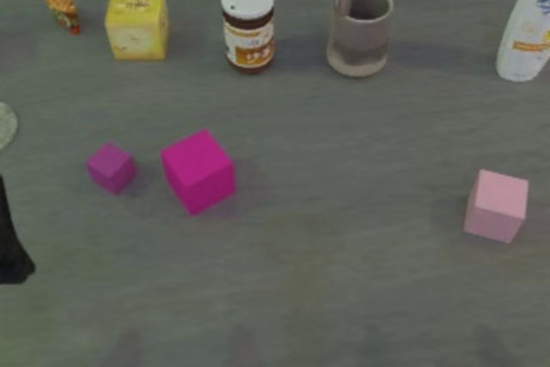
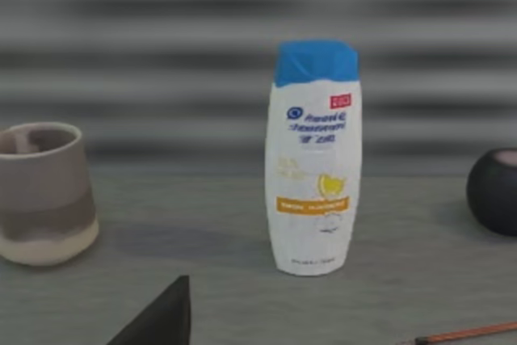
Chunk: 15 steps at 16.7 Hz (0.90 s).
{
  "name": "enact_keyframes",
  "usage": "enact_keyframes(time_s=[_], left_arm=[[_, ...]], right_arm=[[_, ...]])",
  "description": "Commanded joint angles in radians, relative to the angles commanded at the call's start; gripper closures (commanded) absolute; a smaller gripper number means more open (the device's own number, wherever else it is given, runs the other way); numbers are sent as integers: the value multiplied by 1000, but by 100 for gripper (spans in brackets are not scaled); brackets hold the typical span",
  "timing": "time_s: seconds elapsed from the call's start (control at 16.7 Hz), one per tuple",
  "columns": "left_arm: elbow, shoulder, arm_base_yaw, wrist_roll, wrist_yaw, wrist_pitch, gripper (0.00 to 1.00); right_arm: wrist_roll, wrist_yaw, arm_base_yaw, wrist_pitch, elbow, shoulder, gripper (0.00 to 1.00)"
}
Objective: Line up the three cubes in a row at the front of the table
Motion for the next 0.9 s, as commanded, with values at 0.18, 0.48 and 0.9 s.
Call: enact_keyframes(time_s=[0.18,0.48,0.9], left_arm=[[10,10,-2,2,1,-7,0],[207,218,-23,50,3,-134,0],[731,916,-71,177,0,-482,0]], right_arm=[[0,0,0,0,0,0,0],[0,0,0,0,0,0,0],[0,0,0,0,0,0,0]])
